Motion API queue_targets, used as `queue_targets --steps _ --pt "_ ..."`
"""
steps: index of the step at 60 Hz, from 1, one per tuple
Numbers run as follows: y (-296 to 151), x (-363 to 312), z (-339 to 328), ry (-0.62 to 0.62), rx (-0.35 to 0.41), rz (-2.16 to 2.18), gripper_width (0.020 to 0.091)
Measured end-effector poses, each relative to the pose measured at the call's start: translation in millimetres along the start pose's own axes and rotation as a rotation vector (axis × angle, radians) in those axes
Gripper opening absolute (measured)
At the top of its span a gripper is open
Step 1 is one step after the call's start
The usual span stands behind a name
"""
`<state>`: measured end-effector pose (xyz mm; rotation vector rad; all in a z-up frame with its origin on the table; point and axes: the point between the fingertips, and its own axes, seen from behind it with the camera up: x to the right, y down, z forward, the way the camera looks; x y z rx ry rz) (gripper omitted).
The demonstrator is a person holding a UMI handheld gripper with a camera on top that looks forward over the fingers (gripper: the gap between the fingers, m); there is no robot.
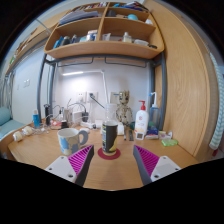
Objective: Pour water
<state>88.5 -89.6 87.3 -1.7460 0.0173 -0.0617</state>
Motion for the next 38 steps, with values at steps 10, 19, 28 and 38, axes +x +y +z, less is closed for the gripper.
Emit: queue_targets --steps 10,19,28,38 --pt "2.8 -5.8 -36.6 0.008 0.026 0.005 0.0816" --pt "9.3 -2.2 -54.9 0.01 0.033 0.033 0.0818" --pt "8.9 10.7 -63.5 0.047 0.046 0.029 0.0819" --pt "4.2 19.4 -66.2 0.071 0.075 0.038 0.082"
